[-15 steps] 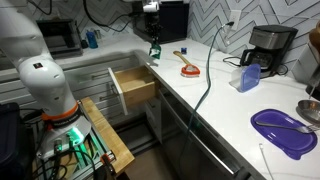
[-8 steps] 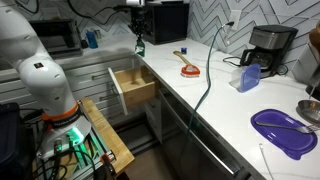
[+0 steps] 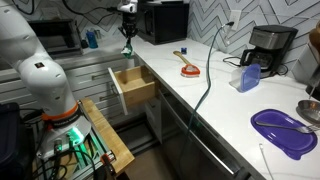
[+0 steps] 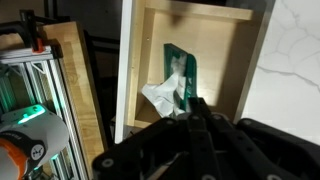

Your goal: Put the green packet in the drawer

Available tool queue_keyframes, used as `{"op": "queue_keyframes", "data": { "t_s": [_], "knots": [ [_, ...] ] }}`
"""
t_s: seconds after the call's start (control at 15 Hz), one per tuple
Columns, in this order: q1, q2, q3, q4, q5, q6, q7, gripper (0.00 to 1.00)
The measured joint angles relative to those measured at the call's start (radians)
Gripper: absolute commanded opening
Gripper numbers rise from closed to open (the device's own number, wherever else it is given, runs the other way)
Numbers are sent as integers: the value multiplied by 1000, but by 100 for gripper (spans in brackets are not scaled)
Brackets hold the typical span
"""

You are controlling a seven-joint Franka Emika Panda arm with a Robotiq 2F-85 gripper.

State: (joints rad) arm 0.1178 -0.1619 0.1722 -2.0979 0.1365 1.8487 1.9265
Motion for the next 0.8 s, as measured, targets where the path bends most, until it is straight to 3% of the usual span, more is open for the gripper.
{"op": "queue_keyframes", "data": {
  "t_s": [0.8],
  "knots": [
    [3,56,25,-24,1,9,61,0]
  ]
}}
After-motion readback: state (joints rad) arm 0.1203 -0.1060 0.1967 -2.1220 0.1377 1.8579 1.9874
